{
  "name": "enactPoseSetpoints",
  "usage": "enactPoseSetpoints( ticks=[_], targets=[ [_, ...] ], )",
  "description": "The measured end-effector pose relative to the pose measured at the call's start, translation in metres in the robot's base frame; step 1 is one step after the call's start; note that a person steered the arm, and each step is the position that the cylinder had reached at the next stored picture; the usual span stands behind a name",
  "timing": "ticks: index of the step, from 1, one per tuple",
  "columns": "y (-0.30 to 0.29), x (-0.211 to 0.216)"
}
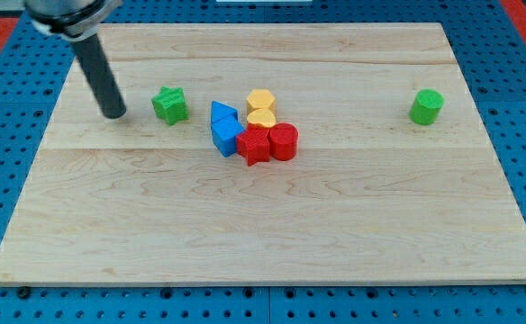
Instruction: Move red blocks blue blocks and green star to fit in the center of the board
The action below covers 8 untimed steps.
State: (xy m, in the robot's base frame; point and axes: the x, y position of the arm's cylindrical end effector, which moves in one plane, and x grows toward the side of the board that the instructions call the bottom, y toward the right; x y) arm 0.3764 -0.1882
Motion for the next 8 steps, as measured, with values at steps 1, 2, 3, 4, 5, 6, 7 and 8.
enactPoseSetpoints(
  ticks=[1, 2, 3, 4, 5, 6, 7, 8],
  targets=[
    [0.038, -0.006],
    [0.069, -0.011],
    [0.088, -0.015],
    [0.095, -0.016],
    [0.102, -0.016],
    [0.102, -0.016],
    [0.043, 0.022],
    [0.040, 0.078]
  ],
)
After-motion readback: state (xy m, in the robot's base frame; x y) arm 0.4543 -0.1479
